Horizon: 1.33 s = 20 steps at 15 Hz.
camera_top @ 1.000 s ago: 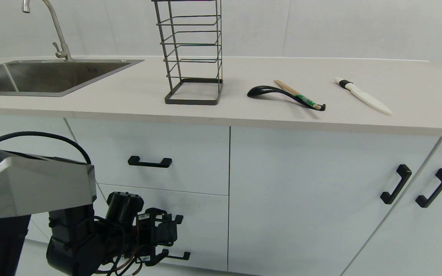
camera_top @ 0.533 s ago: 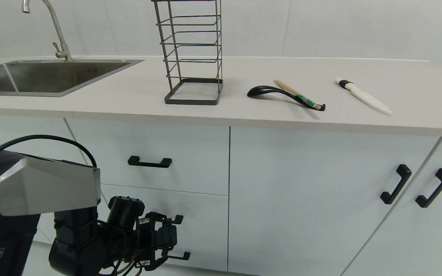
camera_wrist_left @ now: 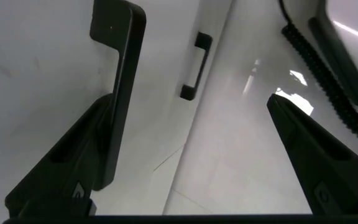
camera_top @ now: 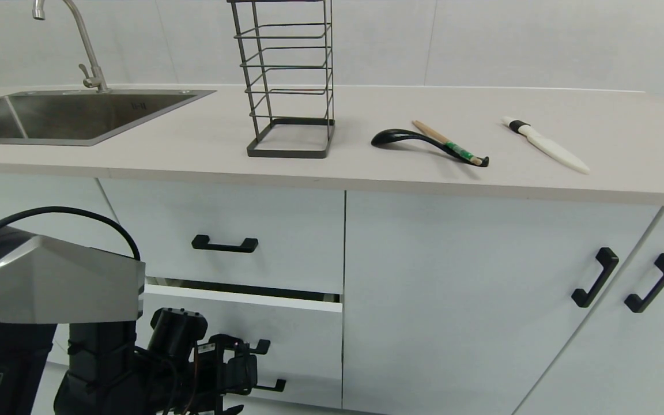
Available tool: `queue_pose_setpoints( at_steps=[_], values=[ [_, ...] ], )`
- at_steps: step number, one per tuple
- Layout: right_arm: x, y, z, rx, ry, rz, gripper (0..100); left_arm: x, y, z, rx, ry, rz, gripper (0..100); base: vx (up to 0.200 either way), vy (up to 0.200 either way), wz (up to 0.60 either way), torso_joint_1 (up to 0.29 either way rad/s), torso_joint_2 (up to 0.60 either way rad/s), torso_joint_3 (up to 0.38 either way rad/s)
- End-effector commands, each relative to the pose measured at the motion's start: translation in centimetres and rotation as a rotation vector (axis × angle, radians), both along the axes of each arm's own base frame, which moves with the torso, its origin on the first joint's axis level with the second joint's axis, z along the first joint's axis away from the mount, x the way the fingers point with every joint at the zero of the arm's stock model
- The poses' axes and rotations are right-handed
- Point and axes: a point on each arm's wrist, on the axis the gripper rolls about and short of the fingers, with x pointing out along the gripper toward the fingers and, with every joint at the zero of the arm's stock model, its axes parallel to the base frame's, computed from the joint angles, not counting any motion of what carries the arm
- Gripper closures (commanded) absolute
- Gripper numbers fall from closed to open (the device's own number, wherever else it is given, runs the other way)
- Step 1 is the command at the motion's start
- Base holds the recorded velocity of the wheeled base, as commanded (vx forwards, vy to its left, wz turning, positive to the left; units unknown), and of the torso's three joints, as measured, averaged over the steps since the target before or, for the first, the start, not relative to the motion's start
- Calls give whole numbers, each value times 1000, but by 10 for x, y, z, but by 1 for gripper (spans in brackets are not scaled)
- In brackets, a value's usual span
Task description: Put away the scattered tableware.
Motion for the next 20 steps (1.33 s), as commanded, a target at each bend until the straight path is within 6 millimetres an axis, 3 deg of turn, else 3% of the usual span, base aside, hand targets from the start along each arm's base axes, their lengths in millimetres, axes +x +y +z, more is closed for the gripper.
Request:
queue_pose_setpoints(
  at_steps=[1,6,7,9,13,16,20],
  values=[
    [0,0,0,0,2,1,100,-5,2,3,1,2,0,0,0,0,0,0,0,0],
    [0,0,0,0,2,1,100,-23,9,22,-18,-36,17,0,0,0,0,0,0,0],
    [0,0,0,0,2,1,100,-43,13,54,-48,-111,6,0,0,0,0,0,0,0],
    [0,0,0,0,2,1,100,-68,17,81,-77,-179,-23,0,0,0,0,0,0,0],
    [0,0,0,0,2,1,100,-86,-3,116,-216,-307,-152,0,0,0,0,0,0,0],
    [0,0,0,0,2,1,100,-65,-19,130,-279,-366,-158,0,0,0,0,0,0,0],
    [0,0,0,0,2,1,100,-29,-27,106,-239,-298,-117,0,0,0,0,0,0,0]
  ],
)
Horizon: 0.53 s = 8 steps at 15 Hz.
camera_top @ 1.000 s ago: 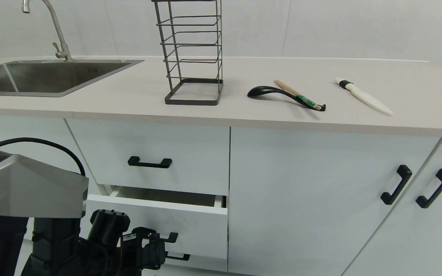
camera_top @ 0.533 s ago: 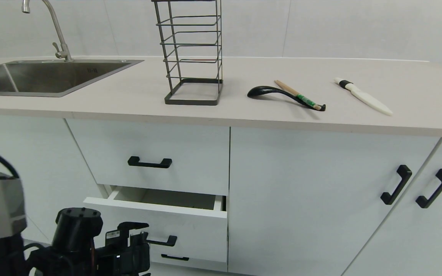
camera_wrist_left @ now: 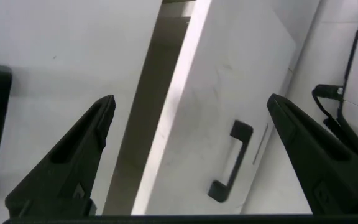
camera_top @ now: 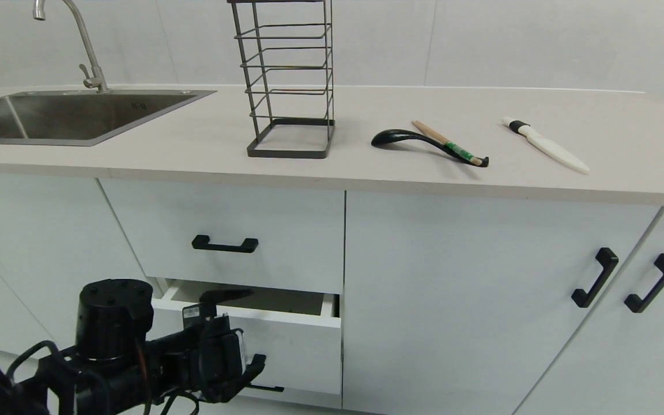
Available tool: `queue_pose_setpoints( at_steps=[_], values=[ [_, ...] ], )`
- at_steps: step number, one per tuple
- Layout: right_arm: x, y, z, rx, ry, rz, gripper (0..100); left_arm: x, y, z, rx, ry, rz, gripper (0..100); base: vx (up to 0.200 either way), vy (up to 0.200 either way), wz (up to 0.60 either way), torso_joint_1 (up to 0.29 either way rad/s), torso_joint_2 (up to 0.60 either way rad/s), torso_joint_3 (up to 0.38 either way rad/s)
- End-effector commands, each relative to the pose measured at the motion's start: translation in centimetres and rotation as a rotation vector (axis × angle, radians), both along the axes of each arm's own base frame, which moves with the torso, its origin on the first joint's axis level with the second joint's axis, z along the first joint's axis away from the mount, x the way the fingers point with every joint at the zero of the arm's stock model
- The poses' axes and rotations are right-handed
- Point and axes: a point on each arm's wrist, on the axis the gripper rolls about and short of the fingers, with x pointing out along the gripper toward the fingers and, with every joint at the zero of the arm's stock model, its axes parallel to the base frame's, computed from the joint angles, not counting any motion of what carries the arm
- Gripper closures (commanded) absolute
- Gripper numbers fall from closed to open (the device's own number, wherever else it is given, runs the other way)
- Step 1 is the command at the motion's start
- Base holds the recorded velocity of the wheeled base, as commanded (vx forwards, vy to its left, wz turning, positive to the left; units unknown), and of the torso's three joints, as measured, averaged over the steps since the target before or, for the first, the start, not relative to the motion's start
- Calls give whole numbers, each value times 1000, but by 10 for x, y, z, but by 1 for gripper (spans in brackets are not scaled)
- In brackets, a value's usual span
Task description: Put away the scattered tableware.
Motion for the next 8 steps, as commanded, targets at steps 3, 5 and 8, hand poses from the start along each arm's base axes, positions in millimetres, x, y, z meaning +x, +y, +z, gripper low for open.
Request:
queue_pose_setpoints(
  at_steps=[3,5,8],
  values=[
    [0,0,0,0,1,1,100,26,8,-31,50,99,73,0,0,0,0,0,0,0],
    [0,0,0,0,1,1,100,39,10,-36,49,96,101,0,0,0,0,0,0,0],
    [0,0,0,0,0,1,100,38,10,-41,59,118,98,0,0,0,0,0,0,0]
  ],
)
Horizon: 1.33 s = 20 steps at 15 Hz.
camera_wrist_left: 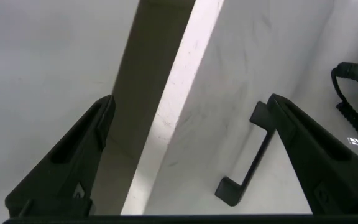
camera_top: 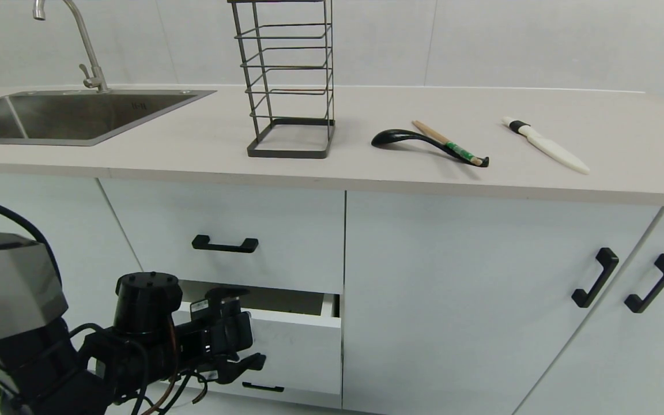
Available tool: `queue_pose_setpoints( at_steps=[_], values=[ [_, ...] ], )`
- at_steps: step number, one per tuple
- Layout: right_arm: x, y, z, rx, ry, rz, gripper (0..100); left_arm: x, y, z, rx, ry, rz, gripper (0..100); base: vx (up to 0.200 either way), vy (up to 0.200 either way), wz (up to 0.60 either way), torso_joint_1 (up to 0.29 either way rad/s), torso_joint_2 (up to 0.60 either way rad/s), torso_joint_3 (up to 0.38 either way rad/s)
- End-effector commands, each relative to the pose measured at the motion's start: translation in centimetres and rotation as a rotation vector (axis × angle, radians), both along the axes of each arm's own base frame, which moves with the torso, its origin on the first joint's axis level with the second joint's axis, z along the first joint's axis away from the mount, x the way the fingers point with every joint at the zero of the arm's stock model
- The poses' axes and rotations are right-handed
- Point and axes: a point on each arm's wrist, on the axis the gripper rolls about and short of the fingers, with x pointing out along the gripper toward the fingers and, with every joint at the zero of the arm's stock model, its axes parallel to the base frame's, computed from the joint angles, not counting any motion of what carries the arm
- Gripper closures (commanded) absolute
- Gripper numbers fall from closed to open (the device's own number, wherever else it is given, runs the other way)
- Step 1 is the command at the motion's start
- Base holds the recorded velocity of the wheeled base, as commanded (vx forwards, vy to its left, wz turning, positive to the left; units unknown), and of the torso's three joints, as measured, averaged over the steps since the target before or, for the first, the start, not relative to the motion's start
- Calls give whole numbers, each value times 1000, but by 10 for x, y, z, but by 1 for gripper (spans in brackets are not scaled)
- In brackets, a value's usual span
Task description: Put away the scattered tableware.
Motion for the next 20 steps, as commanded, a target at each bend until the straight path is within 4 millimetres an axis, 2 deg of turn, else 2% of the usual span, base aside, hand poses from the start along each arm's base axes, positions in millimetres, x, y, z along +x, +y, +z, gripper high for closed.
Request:
queue_pose_setpoints(
  at_steps=[1,6,8,11,12,13,15,17,20],
  values=[
    [0,0,0,0,0,1,100,0,1,-8,12,32,2,0,0,0,0,0,0,0],
    [0,0,0,0,1,1,100,-9,1,-13,26,66,-11,0,0,0,0,0,0,0],
    [0,0,0,0,1,1,100,-25,6,-11,37,88,-17,0,0,0,0,0,0,0],
    [0,0,0,0,1,1,100,-65,19,0,55,100,-44,0,0,0,0,0,0,0],
    [0,0,0,0,0,1,100,-72,19,5,50,84,-56,0,0,0,0,0,0,0],
    [0,0,0,0,1,1,100,-77,14,14,31,41,-90,0,0,0,0,0,0,0],
    [0,0,0,0,3,1,100,-85,3,20,17,18,-167,0,0,0,0,0,0,0],
    [0,0,0,0,1,1,100,-92,-7,16,24,46,-244,0,0,0,0,0,0,0],
    [0,0,0,0,1,1,100,-95,-10,18,14,45,-266,0,0,0,0,0,0,0]
  ],
)
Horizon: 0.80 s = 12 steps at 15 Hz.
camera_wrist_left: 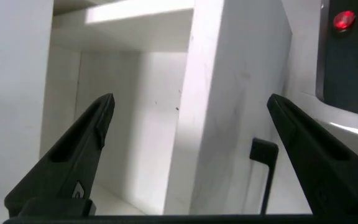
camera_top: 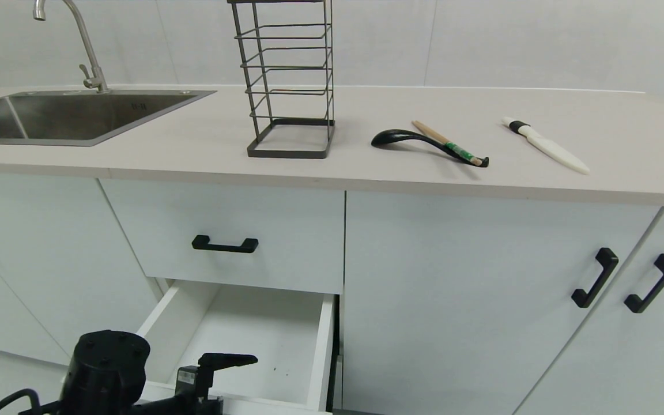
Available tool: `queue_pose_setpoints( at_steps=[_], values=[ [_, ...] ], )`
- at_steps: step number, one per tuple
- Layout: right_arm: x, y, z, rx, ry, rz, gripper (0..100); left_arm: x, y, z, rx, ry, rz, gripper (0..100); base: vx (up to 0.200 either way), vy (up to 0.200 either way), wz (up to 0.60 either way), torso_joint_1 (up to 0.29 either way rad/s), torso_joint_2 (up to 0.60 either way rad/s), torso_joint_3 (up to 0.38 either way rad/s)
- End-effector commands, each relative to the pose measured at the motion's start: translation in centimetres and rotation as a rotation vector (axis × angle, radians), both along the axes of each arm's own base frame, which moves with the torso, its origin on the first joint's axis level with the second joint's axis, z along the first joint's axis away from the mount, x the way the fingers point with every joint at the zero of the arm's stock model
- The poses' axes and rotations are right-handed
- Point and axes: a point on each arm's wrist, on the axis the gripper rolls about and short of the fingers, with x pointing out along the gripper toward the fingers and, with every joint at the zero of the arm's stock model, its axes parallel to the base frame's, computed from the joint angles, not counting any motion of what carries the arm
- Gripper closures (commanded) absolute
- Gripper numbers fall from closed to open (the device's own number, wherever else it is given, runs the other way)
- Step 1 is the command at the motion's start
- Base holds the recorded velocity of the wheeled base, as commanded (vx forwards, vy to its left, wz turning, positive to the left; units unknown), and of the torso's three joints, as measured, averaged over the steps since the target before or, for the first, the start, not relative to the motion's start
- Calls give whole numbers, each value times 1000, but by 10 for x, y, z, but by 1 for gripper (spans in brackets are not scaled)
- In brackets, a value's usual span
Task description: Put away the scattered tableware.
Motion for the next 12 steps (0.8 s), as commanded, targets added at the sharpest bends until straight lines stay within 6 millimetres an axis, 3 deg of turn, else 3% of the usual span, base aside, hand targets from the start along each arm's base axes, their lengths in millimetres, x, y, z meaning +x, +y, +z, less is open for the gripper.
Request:
queue_pose_setpoints(
  at_steps=[1,6,10,12],
  values=[
    [0,0,0,0,2,1,100,-3,0,7,-31,-26,-6,0,0,0,0,0,0,0],
    [0,0,0,0,2,1,100,-9,5,34,-166,-88,49,0,0,0,0,0,0,0],
    [0,0,0,0,0,1,100,0,2,76,-371,-92,144,0,0,0,0,0,0,0],
    [0,0,0,0,2,1,100,-2,16,97,-501,6,274,0,0,0,0,0,0,0]
  ],
)
